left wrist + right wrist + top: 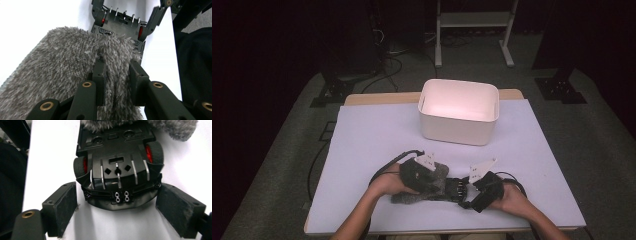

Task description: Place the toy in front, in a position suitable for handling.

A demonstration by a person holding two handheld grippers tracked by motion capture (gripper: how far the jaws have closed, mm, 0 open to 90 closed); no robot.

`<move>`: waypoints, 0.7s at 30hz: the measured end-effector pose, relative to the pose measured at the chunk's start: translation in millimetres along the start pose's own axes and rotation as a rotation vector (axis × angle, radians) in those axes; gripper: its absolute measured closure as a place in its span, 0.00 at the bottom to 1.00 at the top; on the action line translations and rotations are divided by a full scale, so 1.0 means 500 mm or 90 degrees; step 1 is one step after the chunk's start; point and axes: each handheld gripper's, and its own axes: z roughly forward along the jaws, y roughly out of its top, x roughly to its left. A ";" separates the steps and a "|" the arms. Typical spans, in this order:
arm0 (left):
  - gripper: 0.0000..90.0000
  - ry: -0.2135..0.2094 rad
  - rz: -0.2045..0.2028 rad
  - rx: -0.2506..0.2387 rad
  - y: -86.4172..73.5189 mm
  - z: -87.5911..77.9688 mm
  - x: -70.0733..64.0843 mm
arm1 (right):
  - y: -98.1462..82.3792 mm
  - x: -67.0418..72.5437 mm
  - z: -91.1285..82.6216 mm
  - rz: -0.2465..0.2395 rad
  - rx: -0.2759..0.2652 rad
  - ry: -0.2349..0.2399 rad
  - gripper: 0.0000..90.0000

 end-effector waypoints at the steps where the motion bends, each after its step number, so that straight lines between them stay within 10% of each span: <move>1: 0.79 -0.001 0.003 0.001 0.000 0.000 -0.002 | 0.000 0.001 -0.003 0.004 -0.001 0.002 0.17; 13: 0.79 -0.016 0.013 -0.006 0.000 0.005 -0.013 | 0.032 -0.018 -0.020 0.066 -0.075 0.052 0.17; 21: 0.80 -0.019 0.015 -0.005 0.000 0.005 -0.012 | 0.040 -0.048 0.013 0.103 -0.051 0.079 0.18</move>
